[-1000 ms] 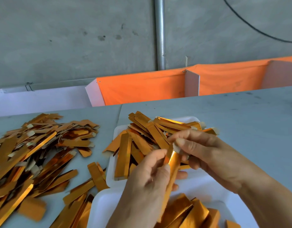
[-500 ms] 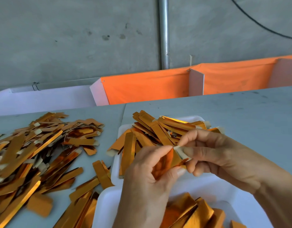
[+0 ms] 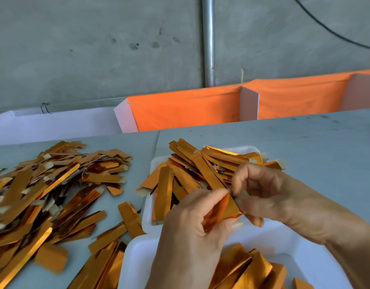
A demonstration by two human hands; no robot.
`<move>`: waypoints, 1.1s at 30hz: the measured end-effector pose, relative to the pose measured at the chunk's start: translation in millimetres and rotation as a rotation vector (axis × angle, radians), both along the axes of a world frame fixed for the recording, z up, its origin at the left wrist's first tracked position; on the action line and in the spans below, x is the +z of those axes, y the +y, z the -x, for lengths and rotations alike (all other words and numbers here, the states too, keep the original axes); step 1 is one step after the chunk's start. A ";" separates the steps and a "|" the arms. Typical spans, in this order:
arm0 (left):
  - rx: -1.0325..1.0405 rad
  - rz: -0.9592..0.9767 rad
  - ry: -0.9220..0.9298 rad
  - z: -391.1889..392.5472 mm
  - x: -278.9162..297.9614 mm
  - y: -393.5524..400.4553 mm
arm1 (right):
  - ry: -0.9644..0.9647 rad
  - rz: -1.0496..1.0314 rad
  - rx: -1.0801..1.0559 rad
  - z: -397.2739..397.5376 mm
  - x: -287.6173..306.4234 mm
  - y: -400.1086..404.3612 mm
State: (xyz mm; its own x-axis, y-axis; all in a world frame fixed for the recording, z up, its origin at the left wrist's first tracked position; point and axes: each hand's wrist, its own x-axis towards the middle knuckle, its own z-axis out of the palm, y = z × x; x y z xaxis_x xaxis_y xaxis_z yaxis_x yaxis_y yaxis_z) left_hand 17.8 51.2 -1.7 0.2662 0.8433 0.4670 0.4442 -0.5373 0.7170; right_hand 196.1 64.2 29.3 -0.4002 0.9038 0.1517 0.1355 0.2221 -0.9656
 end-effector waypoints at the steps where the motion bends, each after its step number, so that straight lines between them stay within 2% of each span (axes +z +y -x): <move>1: 0.009 -0.004 0.047 -0.1 -1.5 0.4 | -0.028 -0.006 -0.015 1.6 -1.6 0.4; 4: 0.024 0.000 0.068 0.0 -5.2 1.4 | 0.003 0.017 -0.016 3.2 -5.4 1.0; 10: 0.025 0.017 -0.053 1.1 2.9 -1.1 | 0.311 0.224 0.138 -4.9 -4.6 2.9; 17: -0.006 -0.034 -0.021 0.5 4.3 -1.3 | 0.445 0.374 0.190 -4.7 -9.3 7.4; 33: 0.004 -0.047 0.026 1.1 -0.6 -0.7 | 0.323 0.445 0.063 -3.5 -7.9 6.2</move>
State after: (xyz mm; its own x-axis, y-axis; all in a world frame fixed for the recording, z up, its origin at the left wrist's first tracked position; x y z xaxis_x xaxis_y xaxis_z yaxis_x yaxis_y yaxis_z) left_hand 16.7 50.5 -2.3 0.2754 0.8216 0.4992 0.4643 -0.5683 0.6793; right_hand 199.6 70.5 21.4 -0.4523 0.8843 -0.1156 -0.1832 -0.2190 -0.9584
